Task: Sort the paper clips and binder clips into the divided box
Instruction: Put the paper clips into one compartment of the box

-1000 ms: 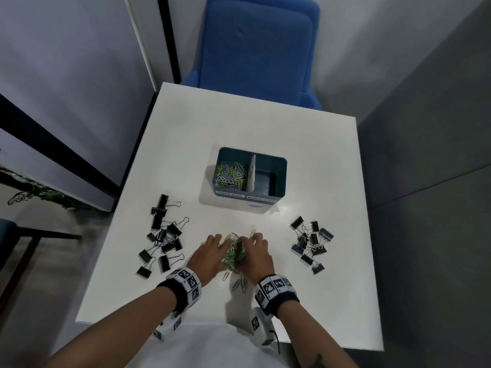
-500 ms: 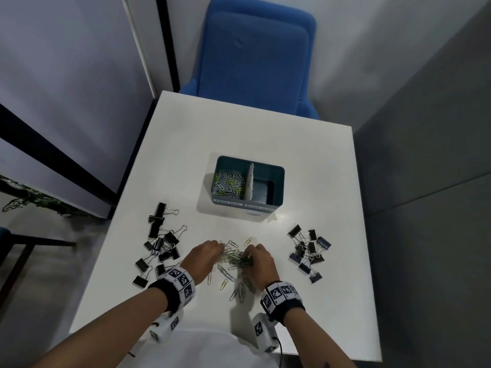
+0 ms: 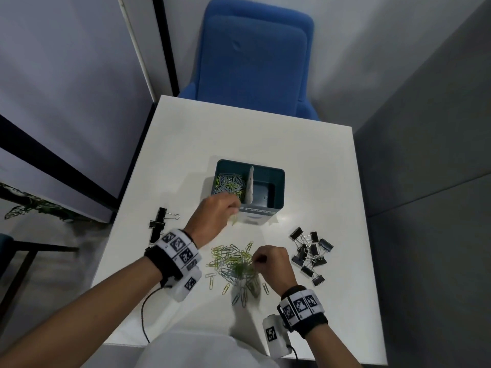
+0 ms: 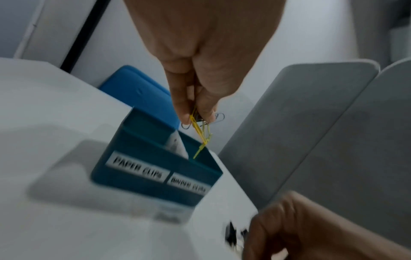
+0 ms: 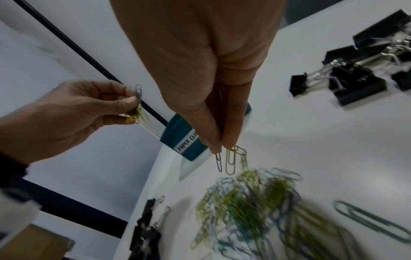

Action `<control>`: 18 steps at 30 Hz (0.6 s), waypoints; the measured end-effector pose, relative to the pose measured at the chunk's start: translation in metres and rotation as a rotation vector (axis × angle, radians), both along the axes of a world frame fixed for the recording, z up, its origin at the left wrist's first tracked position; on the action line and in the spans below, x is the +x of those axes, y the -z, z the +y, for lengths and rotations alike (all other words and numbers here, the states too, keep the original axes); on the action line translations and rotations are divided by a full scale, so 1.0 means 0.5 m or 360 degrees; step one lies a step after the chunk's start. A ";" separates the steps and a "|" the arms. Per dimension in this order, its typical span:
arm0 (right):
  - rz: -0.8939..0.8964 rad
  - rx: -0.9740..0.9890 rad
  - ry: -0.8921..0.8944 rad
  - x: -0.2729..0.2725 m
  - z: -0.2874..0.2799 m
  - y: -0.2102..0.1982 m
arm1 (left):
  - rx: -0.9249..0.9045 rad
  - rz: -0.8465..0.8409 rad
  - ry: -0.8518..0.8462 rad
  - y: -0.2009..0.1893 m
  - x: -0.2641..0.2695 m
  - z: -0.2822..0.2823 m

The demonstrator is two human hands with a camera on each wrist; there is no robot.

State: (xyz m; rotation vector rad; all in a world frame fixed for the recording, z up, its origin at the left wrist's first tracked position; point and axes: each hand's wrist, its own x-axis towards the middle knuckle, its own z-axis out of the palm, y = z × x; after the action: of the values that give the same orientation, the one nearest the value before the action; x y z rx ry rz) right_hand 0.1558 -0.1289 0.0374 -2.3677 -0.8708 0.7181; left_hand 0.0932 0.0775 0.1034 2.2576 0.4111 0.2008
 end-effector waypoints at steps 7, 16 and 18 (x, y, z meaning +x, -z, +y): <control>0.0014 0.0250 -0.0079 0.045 0.055 -0.124 | -0.0079 0.0069 -0.0340 -0.012 0.118 0.086; -0.0197 0.0502 0.0031 0.143 0.232 -0.202 | 0.0141 0.0309 -0.0538 0.087 0.003 0.050; -0.0198 0.0480 0.0057 0.153 0.255 -0.195 | 0.0109 0.0409 -0.0372 0.121 -0.040 0.022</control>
State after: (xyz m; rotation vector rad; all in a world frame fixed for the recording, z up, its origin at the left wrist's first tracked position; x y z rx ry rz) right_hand 0.2325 -0.0016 0.1347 -2.1677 -0.9157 0.3960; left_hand 0.0731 0.0886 0.0430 2.3071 0.8172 0.0436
